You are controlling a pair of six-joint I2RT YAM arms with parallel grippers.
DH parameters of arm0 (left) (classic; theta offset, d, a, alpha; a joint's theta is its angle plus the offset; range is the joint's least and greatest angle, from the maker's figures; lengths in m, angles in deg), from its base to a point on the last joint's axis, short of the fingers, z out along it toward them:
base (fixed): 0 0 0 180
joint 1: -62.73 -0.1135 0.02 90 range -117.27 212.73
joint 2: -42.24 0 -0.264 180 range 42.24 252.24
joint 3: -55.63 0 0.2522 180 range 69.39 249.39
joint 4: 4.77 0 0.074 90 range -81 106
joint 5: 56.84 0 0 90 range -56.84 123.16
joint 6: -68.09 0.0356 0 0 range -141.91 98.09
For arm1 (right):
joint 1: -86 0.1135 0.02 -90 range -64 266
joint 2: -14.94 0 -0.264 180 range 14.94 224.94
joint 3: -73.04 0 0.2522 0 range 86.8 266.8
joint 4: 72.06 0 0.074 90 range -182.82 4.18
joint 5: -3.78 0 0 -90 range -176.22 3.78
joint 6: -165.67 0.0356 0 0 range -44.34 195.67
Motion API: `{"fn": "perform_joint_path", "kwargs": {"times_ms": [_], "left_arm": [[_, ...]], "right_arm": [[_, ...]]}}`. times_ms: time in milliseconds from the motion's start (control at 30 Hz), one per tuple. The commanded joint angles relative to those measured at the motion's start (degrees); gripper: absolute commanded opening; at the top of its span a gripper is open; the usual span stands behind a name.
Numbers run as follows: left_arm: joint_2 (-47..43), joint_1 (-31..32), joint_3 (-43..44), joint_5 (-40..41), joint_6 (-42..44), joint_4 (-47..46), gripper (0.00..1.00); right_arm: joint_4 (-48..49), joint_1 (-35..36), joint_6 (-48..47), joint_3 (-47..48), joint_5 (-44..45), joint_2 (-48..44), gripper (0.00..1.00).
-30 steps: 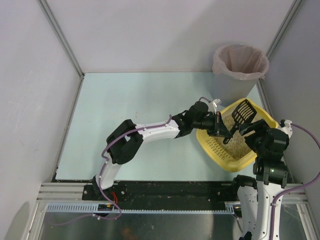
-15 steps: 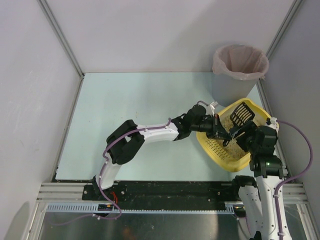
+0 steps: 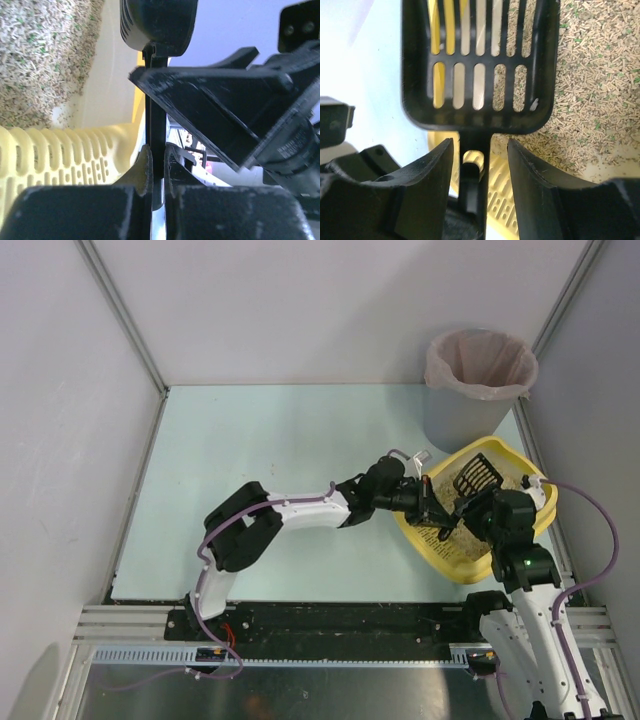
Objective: Clean the litter box
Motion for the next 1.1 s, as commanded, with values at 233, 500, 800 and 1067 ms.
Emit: {"fn": "perform_joint_path", "kwargs": {"times_ms": [233,500,800,1067], "left_arm": [[-5.38,0.66,-1.38,-1.03,-0.76,-5.55,0.0],[-8.54,0.3,-2.09,-0.77,10.75,-1.96,0.63],[-11.53,2.23,3.54,6.16,36.04,19.31,0.78],[-13.99,5.84,1.08,8.63,44.42,21.34,0.78]], "right_arm": [[3.84,1.45,3.62,-1.08,3.24,0.95,0.34],[0.42,1.54,4.5,-0.73,5.7,0.24,0.0],[-4.59,1.54,4.41,3.66,6.84,5.68,0.0],[-7.93,1.45,3.88,7.09,9.04,9.3,0.0]]}}
